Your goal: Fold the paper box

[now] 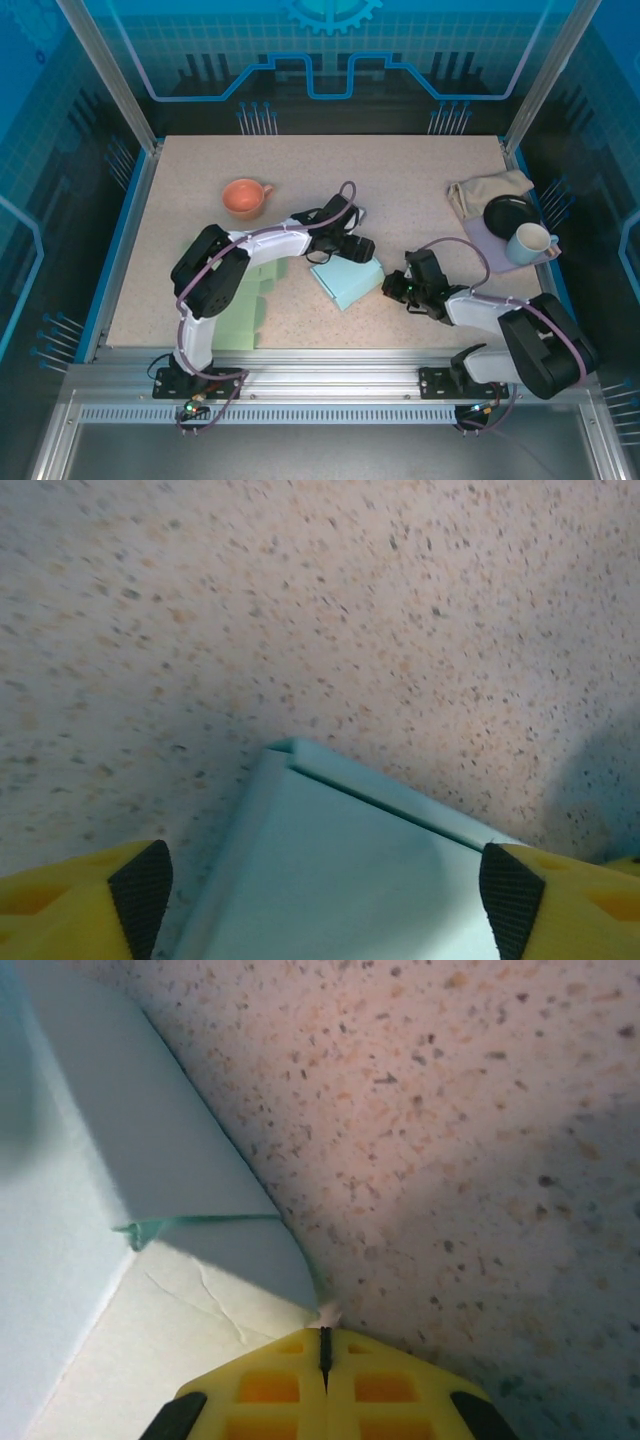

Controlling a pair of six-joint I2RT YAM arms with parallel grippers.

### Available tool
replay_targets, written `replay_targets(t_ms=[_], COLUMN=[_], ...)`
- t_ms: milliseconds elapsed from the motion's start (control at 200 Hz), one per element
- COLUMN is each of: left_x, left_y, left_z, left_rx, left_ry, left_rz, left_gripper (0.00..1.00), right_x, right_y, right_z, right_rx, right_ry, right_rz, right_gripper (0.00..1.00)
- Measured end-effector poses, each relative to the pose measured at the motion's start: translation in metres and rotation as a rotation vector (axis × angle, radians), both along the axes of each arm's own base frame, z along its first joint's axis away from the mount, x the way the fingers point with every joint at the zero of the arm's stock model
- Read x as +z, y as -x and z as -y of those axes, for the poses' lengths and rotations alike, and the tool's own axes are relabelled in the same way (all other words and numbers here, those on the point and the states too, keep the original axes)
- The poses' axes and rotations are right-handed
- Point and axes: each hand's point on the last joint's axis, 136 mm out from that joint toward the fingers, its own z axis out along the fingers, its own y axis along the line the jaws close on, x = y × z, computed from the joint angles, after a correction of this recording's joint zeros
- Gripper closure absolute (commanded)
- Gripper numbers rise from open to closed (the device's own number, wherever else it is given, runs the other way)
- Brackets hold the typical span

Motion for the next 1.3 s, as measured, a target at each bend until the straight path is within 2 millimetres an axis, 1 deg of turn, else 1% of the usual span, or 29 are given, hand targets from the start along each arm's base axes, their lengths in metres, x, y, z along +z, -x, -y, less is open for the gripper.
replay_targets(t_ms=[100, 135, 290, 470, 685, 845, 990, 1095, 1170, 1300], left_x=[-0.011, -0.011, -0.010, -0.005, -0.005, -0.008, -0.012, -0.010, -0.007, 0.005], left_y=[0.004, 0.003, -0.001, 0.004, 0.005, 0.003, 0.008, 0.011, 0.014, 0.018], left_z=[0.005, 0.006, 0.015, 0.031, 0.034, 0.028, 0.021, 0.015, 0.006, -0.020], left_rx=[-0.020, -0.024, -0.033, -0.047, -0.029, 0.038, 0.102, 0.151, 0.192, 0.268], left_ry=[0.013, 0.028, 0.102, 0.206, 0.215, 0.199, 0.157, 0.135, 0.125, 0.128], left_rz=[-0.032, -0.039, -0.057, -0.096, -0.105, -0.129, -0.161, -0.174, -0.173, -0.163], left_gripper=[0.21, 0.23, 0.26, 0.27, 0.27, 0.26, 0.23, 0.20, 0.17, 0.15], right_x=[-0.001, -0.002, -0.004, -0.004, -0.004, -0.002, 0.000, 0.003, 0.010, 0.019], right_y=[-0.003, -0.003, -0.004, -0.004, -0.004, -0.004, -0.004, -0.007, -0.008, -0.007], right_z=[-0.001, -0.001, -0.001, -0.001, -0.001, 0.000, 0.003, 0.015, 0.021, 0.032], right_rx=[0.000, 0.001, 0.006, 0.012, 0.014, 0.009, 0.000, -0.041, -0.064, -0.095], right_ry=[-0.018, -0.025, -0.059, -0.094, -0.107, -0.103, -0.080, -0.026, 0.002, 0.039], right_rz=[-0.007, -0.010, -0.030, -0.046, -0.051, -0.045, -0.036, -0.009, 0.019, 0.059], right_gripper=[1.00, 1.00, 1.00, 1.00, 1.00, 1.00, 1.00, 1.00, 1.00, 1.00])
